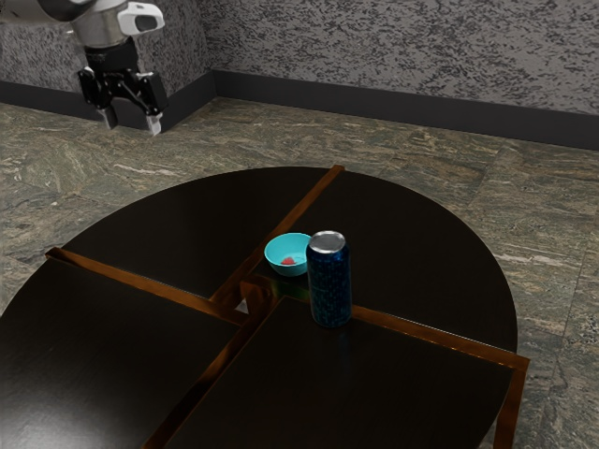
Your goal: Take strawberry from the bowl
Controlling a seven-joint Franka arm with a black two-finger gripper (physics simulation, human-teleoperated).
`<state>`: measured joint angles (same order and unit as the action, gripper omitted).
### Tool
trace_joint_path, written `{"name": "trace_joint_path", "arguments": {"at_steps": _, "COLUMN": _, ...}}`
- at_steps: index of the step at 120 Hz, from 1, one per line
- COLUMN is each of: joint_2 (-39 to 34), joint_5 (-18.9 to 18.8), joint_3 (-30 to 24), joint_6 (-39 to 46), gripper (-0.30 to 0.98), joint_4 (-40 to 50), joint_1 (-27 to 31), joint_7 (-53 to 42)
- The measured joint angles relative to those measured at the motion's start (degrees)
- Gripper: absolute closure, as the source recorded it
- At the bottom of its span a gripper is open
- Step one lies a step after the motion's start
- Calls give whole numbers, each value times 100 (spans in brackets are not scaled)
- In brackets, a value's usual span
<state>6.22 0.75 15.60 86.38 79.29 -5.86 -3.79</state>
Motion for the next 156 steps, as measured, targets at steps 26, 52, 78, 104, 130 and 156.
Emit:
{"name": "trace_joint_path", "arguments": {"at_steps": 26, "joint_2": 72, "joint_5": -19, "joint_3": -55, "joint_6": 41, "gripper": 2, "joint_4": -25, "joint_1": -33, "joint_7": -8}}
{"name": "trace_joint_path", "arguments": {"at_steps": 52, "joint_2": -155, "joint_5": -92, "joint_3": -36, "joint_6": 87, "gripper": 2, "joint_4": 186, "joint_1": -44, "joint_7": 193}}
{"name": "trace_joint_path", "arguments": {"at_steps": 78, "joint_2": -768, "joint_5": -179, "joint_3": -10, "joint_6": 383, "gripper": 2, "joint_4": 1361, "joint_1": -416, "joint_7": 2680}}
{"name": "trace_joint_path", "arguments": {"at_steps": 104, "joint_2": -358, "joint_5": -380, "joint_3": 16, "joint_6": 1518, "gripper": 2, "joint_4": 2279, "joint_1": -607, "joint_7": 4712}}
{"name": "trace_joint_path", "arguments": {"at_steps": 130, "joint_2": 476, "joint_5": -170, "joint_3": 122, "joint_6": 2388, "gripper": 2, "joint_4": 2387, "joint_1": -334, "joint_7": 6191}}
{"name": "trace_joint_path", "arguments": {"at_steps": 156, "joint_2": 1038, "joint_5": 172, "joint_3": 102, "joint_6": 2847, "gripper": 2, "joint_4": 2059, "joint_1": -205, "joint_7": 7160}}
